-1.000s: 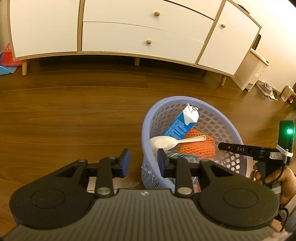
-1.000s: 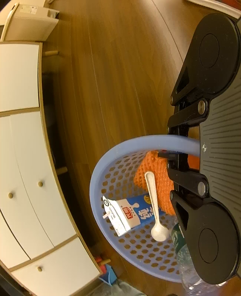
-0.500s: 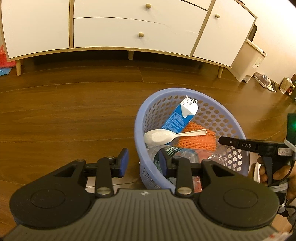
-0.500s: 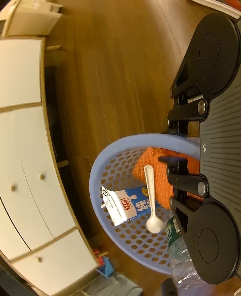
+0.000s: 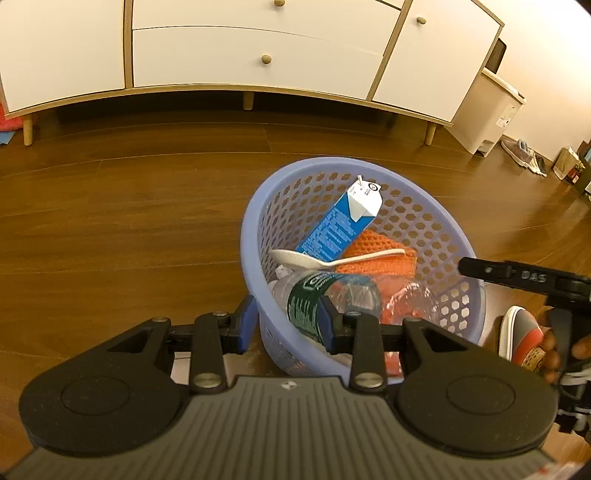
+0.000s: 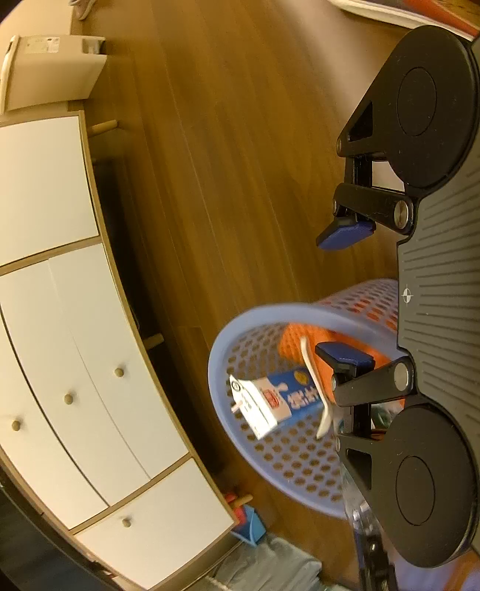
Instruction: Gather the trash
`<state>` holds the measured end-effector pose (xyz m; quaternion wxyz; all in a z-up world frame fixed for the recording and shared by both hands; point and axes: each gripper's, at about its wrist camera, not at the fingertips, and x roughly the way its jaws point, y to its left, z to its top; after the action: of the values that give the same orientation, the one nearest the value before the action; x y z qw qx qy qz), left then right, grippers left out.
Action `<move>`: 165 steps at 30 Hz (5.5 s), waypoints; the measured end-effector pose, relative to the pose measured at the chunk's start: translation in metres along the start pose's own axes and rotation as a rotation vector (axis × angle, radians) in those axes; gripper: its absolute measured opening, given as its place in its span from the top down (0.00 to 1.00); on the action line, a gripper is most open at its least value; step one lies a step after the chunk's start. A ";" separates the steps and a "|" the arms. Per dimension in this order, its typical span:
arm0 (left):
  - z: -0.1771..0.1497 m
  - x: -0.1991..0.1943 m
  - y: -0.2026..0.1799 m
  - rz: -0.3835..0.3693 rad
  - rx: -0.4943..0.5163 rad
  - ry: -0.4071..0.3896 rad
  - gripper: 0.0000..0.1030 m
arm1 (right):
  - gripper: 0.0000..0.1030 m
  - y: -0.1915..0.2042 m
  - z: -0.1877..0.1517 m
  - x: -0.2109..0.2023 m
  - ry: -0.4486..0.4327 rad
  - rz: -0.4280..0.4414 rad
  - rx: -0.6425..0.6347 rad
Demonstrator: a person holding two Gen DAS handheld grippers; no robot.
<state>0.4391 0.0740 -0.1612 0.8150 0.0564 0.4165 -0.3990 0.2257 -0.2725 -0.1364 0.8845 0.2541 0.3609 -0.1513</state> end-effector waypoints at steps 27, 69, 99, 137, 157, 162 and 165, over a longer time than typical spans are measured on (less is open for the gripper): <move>-0.049 -0.061 0.009 0.107 -0.153 -0.035 0.70 | 1.00 0.058 -0.040 -0.021 0.023 0.082 0.045; -0.078 -0.145 -0.048 0.242 -0.113 -0.079 0.08 | 1.00 0.101 -0.080 -0.122 0.131 0.097 -0.291; -0.147 -0.226 -0.098 0.337 -0.066 -0.128 0.01 | 0.52 0.094 -0.124 -0.217 0.144 0.068 -0.252; -0.171 -0.250 -0.122 0.317 -0.058 -0.093 0.01 | 0.52 0.098 -0.144 -0.242 0.133 0.100 -0.316; -0.171 -0.251 -0.120 0.322 -0.063 -0.086 0.01 | 0.52 0.098 -0.146 -0.243 0.130 0.106 -0.317; -0.172 -0.250 -0.119 0.325 -0.065 -0.085 0.01 | 0.52 0.098 -0.147 -0.243 0.129 0.107 -0.314; -0.172 -0.250 -0.119 0.325 -0.065 -0.085 0.01 | 0.52 0.098 -0.147 -0.243 0.130 0.107 -0.315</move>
<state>0.1637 0.2175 -0.0629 0.8872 0.0798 0.3795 -0.2501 0.0193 -0.0888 -0.0190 0.8950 0.1405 0.4223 -0.0287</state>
